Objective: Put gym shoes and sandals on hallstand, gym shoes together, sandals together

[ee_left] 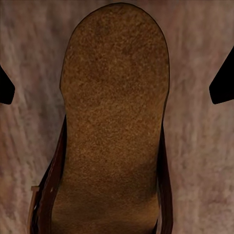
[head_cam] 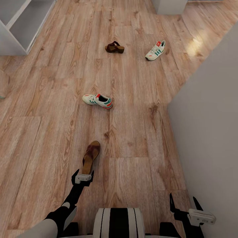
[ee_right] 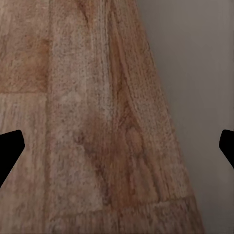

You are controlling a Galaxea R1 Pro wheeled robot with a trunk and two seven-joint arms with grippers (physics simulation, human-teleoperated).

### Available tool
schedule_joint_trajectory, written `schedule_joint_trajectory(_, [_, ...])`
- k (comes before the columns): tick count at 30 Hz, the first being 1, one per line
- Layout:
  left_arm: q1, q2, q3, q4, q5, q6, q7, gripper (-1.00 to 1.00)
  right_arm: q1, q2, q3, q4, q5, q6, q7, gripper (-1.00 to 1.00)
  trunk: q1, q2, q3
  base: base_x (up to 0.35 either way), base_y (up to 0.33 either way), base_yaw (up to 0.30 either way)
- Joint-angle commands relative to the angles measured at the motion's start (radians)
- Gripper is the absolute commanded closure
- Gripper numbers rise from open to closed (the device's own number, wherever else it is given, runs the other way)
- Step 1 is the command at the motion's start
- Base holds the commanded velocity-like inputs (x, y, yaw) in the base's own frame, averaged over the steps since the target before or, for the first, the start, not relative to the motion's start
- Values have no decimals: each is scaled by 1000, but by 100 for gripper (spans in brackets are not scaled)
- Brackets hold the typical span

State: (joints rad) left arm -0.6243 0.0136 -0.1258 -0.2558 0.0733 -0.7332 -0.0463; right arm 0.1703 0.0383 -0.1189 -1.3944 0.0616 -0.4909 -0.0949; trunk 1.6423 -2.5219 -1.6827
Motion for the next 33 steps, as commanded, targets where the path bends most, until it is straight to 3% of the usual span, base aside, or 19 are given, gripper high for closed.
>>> schedule_joint_trajectory(1, [0,0,0,0,0,0,0,-100,0,0,0,0,0,0,0,-100,0,0,0,0,0,0])
schedule_joint_trajectory(33, [0,0,2,1,0,0,0,-100,0,0,-1,0,0,0,0,-100,0,0,-1,0,0,0])
